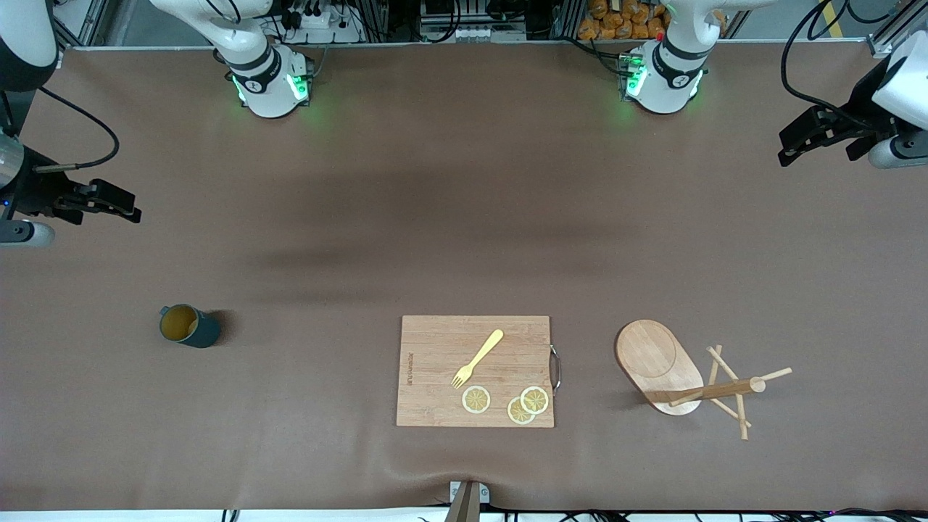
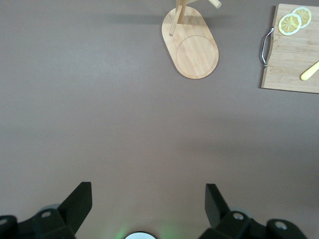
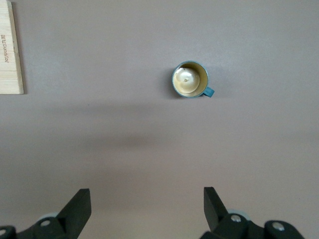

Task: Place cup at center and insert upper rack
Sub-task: 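Reach the right gripper down to the teal mug and grasp its rim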

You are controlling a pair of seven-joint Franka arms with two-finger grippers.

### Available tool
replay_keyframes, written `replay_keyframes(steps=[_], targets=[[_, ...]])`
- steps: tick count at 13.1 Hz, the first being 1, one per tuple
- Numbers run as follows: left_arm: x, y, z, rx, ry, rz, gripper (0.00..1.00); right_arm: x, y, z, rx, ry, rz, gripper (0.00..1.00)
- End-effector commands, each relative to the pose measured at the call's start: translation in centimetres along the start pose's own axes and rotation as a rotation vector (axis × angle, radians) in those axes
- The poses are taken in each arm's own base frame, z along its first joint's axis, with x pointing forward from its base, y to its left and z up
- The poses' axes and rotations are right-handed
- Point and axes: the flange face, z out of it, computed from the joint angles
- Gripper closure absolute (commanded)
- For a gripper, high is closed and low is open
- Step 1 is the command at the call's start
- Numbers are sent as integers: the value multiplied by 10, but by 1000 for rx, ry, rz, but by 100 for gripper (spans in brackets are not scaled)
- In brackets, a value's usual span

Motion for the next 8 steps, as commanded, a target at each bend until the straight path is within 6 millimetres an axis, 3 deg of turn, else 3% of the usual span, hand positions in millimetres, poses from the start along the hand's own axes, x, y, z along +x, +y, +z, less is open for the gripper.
replay_keyframes(steps=[1, 4, 8], targets=[[1, 3, -4, 27, -1, 24, 0, -18, -4, -20, 6, 12, -15, 0], [4, 3, -2, 26, -4, 24, 0, -22, -6, -31, 7, 21, -18, 0], [6, 3, 2, 12, -15, 25, 0, -11, -2, -26, 5, 47, -13, 0]])
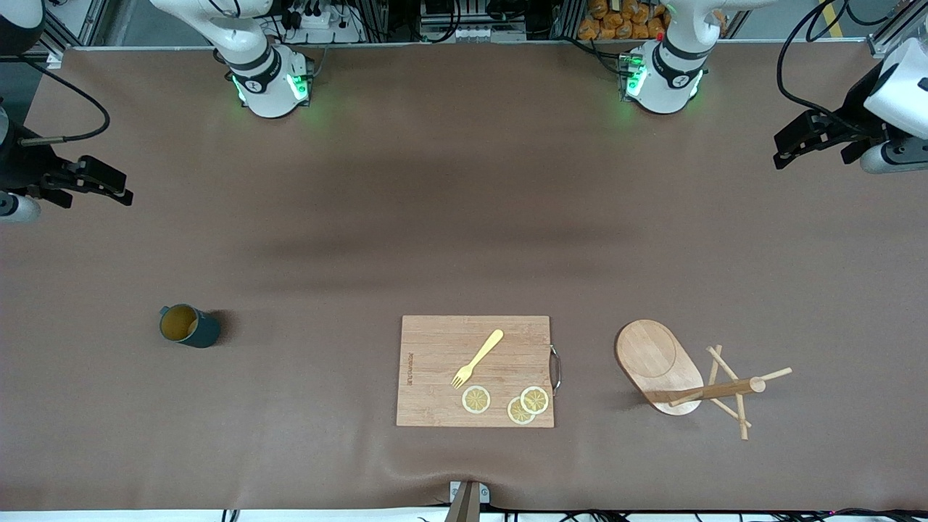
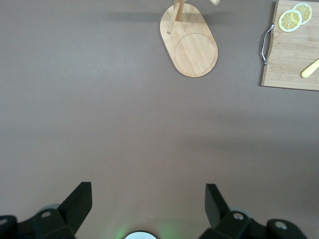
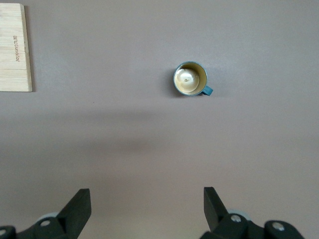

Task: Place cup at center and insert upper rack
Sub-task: 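Reach the right gripper down to the teal mug and grasp its rim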

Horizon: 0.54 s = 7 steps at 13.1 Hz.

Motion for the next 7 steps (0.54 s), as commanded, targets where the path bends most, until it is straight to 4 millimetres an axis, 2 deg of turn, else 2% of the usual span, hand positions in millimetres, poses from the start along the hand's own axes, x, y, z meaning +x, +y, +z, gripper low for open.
replay_keyframes(steps=[1, 2, 4, 7], targets=[[2, 0, -3, 11, -5, 16, 0, 14, 3, 11, 9, 19, -2, 0], [2, 1, -5, 9, -2, 17, 0, 22, 3, 22, 11, 17, 8, 0], [-2, 18, -5, 12, -1, 43, 0, 43, 3, 53, 16, 3, 24, 0], [-1, 15, -4, 12, -1, 25, 0, 73, -5, 104, 13, -7, 77, 0]])
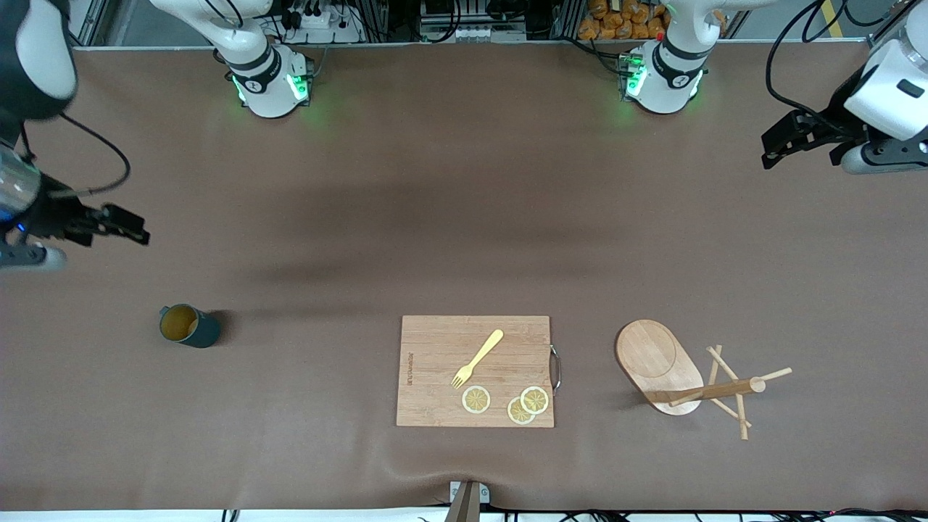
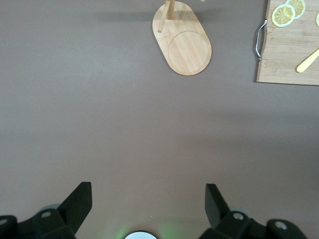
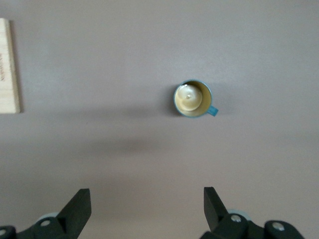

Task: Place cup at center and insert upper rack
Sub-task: 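Reach the right gripper down to the teal mug and grasp its rim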

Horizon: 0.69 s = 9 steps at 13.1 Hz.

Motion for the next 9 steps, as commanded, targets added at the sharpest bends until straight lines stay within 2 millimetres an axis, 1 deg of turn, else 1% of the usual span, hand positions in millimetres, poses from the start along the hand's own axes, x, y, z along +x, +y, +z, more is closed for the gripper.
replay_keyframes(steps=[1, 4, 6, 7, 9], targets=[[2, -4, -4, 8, 1, -6, 0, 25, -12, 42, -6, -15, 57, 0], [4, -9, -4, 8, 7, -16, 0, 43, -6, 91, -9, -69, 74, 0], [6, -10, -3, 7, 16, -19, 0, 56, -4, 120, -11, -63, 72, 0], [7, -11, -2, 6, 19, -20, 0, 62, -2, 138, -19, -59, 71, 0], [8, -11, 0, 6, 20, -20, 0, 66, 14, 166, -43, -87, 84, 0]])
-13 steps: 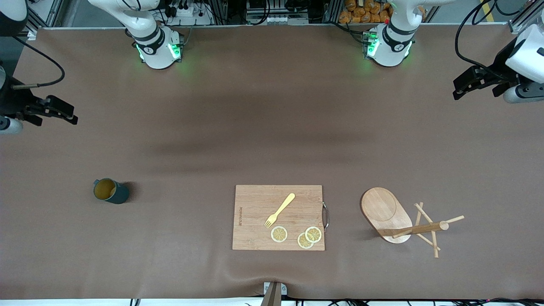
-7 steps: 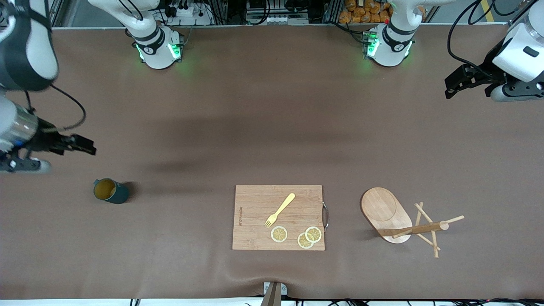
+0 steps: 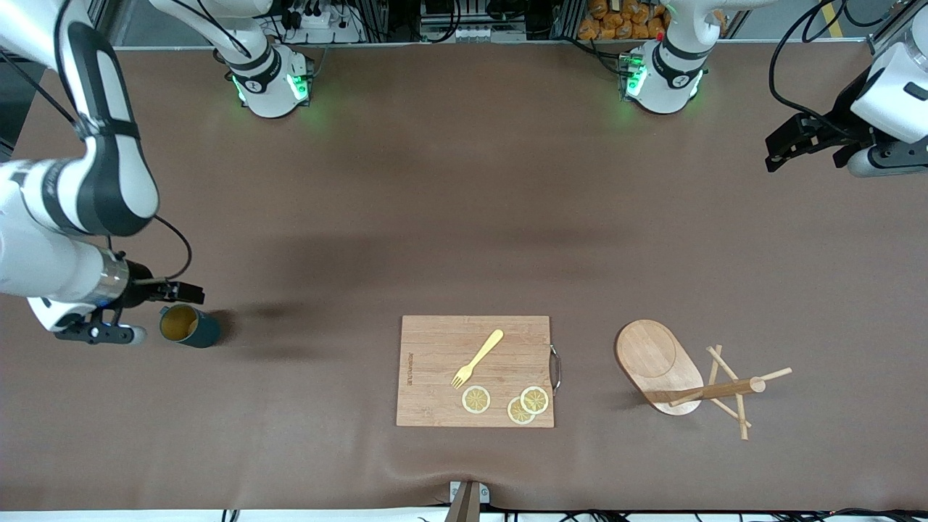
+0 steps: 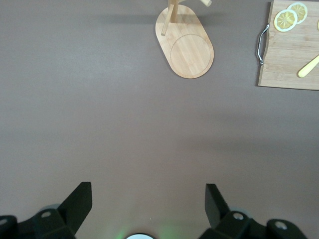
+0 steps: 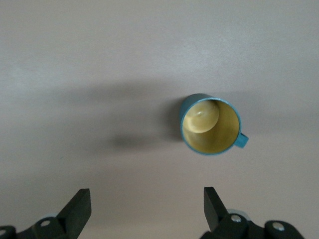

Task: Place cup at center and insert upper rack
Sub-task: 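Reach the right gripper down to the teal mug and grasp its rim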

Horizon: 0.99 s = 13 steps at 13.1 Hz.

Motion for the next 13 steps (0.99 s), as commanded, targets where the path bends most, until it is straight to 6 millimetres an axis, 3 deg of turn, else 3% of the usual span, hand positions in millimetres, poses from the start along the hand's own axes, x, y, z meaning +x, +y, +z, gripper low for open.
replay_keyframes(steps=[1, 5, 8, 11, 12, 13], targets=[[3, -2, -2, 8, 13, -4, 0, 13, 17, 30, -26, -31, 35, 0], [4, -5, -2, 7, 16, -10, 0, 25, 42, 74, -25, -22, 70, 0], [6, -10, 0, 7, 16, -19, 0, 35, 44, 106, -21, 7, 76, 0], [5, -10, -1, 7, 17, -19, 0, 39, 39, 121, -19, 15, 122, 0], [5, -10, -1, 7, 17, -19, 0, 39, 38, 123, -18, 14, 129, 5], [5, -10, -2, 7, 18, -19, 0, 39, 37, 122, -16, 15, 131, 26]])
